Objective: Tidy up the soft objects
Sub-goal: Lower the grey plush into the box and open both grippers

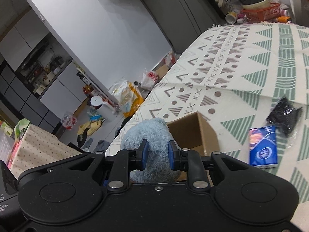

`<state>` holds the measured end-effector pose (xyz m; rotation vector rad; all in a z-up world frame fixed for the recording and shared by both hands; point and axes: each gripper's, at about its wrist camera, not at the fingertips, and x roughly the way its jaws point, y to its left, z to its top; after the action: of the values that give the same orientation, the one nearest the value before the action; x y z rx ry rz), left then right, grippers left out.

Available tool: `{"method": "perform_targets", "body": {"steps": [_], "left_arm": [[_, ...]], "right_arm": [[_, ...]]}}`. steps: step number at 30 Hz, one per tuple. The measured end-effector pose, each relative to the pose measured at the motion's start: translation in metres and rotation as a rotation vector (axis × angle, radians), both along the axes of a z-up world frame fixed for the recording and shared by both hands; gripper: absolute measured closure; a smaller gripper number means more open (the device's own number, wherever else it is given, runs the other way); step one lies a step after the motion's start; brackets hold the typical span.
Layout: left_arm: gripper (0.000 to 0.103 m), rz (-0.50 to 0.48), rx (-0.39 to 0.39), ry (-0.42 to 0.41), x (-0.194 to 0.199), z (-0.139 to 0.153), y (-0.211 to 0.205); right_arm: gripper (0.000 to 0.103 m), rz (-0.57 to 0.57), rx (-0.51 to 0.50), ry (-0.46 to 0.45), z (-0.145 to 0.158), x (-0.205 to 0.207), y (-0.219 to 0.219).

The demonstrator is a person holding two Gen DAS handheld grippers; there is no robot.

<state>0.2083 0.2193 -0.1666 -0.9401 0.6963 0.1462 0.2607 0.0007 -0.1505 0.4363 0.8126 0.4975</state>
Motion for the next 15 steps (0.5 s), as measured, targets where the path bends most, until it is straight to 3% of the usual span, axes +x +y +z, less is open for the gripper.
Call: {"method": "perform_targets", "body": {"steps": [5, 7, 10, 15], "left_arm": [[0.082, 0.054, 0.026, 0.005, -0.002, 0.0, 0.009], [0.081, 0.06, 0.026, 0.025, 0.001, -0.002, 0.01], [0.077, 0.08, 0.102, 0.077, 0.003, 0.001, 0.008], [0.064, 0.08, 0.115, 0.079, 0.003, 0.005, 0.005]], "right_arm": [[0.081, 0.034, 0.013, 0.007, -0.006, 0.007, 0.015], [0.072, 0.043, -0.006, -0.007, -0.006, 0.008, 0.018], [0.057, 0.041, 0.026, -0.007, -0.008, 0.006, 0.01], [0.054, 0.005, 0.009, 0.007, -0.009, 0.006, -0.009]]}}
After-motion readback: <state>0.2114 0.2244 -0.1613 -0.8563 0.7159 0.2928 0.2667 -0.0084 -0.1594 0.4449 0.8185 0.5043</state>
